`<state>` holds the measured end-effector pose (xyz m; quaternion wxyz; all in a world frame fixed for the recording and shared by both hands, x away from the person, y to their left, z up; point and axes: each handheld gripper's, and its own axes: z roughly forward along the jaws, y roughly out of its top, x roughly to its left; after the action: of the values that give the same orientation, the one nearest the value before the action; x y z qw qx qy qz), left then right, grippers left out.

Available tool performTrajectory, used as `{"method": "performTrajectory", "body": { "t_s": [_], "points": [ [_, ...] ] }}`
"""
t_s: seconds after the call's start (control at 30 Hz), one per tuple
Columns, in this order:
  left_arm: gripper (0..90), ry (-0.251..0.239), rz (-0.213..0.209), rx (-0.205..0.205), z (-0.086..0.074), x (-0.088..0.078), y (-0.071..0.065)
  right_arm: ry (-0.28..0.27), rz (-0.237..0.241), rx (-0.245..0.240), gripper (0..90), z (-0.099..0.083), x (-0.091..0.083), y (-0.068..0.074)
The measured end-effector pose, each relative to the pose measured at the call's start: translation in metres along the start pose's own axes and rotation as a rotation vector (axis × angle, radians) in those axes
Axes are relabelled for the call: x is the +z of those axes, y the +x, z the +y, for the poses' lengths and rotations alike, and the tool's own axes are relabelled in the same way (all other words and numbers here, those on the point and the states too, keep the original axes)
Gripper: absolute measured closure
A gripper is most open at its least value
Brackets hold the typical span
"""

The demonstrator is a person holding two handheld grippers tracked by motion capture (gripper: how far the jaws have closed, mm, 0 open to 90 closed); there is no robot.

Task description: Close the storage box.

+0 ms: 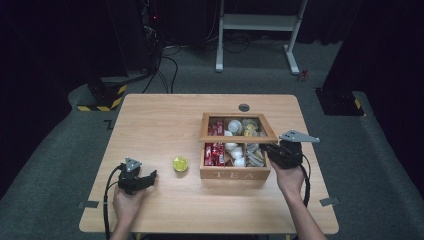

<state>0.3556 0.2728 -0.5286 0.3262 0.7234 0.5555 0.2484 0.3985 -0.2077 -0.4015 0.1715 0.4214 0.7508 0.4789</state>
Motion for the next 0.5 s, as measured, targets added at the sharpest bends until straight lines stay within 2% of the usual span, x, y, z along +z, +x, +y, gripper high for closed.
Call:
{"method": "performTrajectory", "body": {
  "t_s": [0.5],
  "points": [
    [26.8, 0.001, -0.001, 0.001, -0.0001, -0.0001, 0.0, 0.001, 0.007, 0.018, 89.1, -0.01, 0.0003, 0.0008]
  ]
}}
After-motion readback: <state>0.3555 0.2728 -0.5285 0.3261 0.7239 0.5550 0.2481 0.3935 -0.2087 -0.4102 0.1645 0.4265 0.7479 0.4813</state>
